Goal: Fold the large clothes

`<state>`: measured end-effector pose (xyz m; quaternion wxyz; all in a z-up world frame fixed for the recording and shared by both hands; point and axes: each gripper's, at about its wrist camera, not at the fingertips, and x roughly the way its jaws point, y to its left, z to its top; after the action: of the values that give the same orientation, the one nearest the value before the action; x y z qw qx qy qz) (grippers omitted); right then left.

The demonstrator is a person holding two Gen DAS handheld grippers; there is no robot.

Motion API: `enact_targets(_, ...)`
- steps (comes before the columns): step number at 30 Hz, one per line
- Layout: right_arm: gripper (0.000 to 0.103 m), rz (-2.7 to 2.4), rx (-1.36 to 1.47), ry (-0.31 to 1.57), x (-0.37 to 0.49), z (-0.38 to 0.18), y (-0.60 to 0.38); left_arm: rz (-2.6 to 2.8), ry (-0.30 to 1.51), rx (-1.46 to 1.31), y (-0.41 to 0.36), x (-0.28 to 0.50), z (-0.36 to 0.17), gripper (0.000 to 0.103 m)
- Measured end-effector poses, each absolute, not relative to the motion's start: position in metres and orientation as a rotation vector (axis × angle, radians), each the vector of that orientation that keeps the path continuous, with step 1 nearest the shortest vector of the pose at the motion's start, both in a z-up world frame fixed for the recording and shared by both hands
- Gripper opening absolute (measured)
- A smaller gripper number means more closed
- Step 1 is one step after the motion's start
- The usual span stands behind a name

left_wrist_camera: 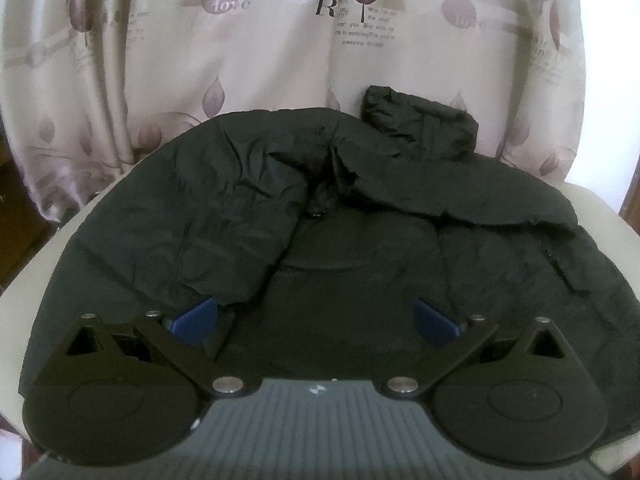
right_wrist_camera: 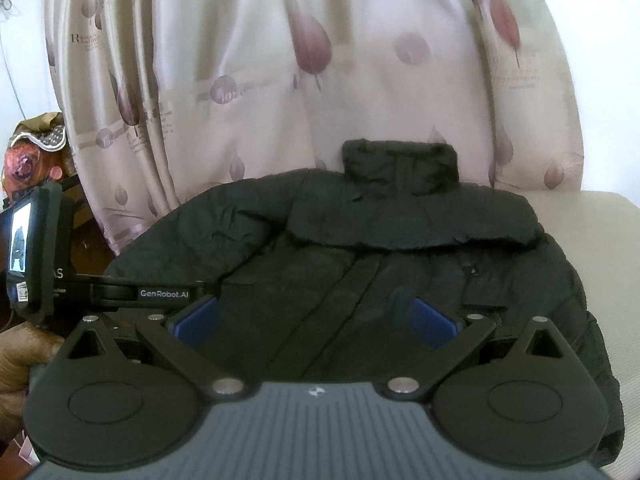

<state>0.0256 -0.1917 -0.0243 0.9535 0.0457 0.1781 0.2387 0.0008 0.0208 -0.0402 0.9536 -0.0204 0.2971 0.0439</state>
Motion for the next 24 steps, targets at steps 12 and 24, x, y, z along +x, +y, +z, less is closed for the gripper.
enact_targets(12,0.103,0.496,0.109,0.389,0.028,-0.03,-0.193,0.102,0.625,-0.015,0.02,0.003,-0.046,0.103)
enact_targets(24,0.103,0.504,0.115,0.406,0.029,-0.034,-0.192,0.124,0.622,0.009,0.025,0.005,-0.048,0.103)
